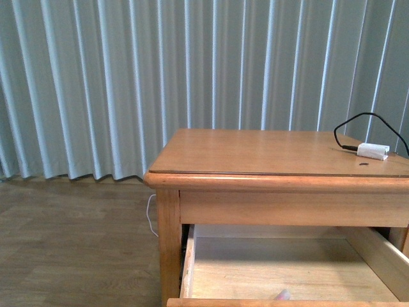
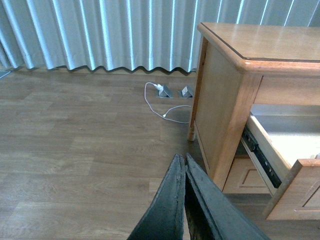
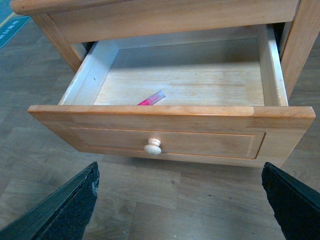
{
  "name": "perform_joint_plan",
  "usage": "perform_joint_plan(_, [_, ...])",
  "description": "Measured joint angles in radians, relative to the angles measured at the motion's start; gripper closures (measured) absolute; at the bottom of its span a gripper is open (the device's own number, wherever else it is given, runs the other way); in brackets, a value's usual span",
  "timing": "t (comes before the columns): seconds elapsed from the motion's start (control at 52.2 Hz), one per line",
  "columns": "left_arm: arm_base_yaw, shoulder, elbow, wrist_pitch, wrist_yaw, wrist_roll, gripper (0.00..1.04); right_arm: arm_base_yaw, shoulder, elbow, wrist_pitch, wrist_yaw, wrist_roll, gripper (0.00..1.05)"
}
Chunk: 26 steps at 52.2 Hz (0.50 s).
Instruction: Place pink marker in drawer with both arms
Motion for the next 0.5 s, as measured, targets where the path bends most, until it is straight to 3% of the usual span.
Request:
perform_joint_plan(0.115, [0.000, -0.026, -0.009, -0.015, 0.000, 0.000, 1.01, 0.000, 0.000, 0.000, 0.000, 0.000, 0.000, 0.09])
perform_joint_plan(0.23, [0.000, -0.167, -0.029, -0.156, 0.002, 0.001, 1.01, 0.000, 0.000, 0.000, 0.000, 0.000, 0.000, 0.09])
perform_joint_plan(0.498, [0.000, -0.209, -0.029, -0.161, 0.000, 0.000, 1.00, 0.000, 0.000, 0.000, 0.000, -0.001, 0.000, 0.09])
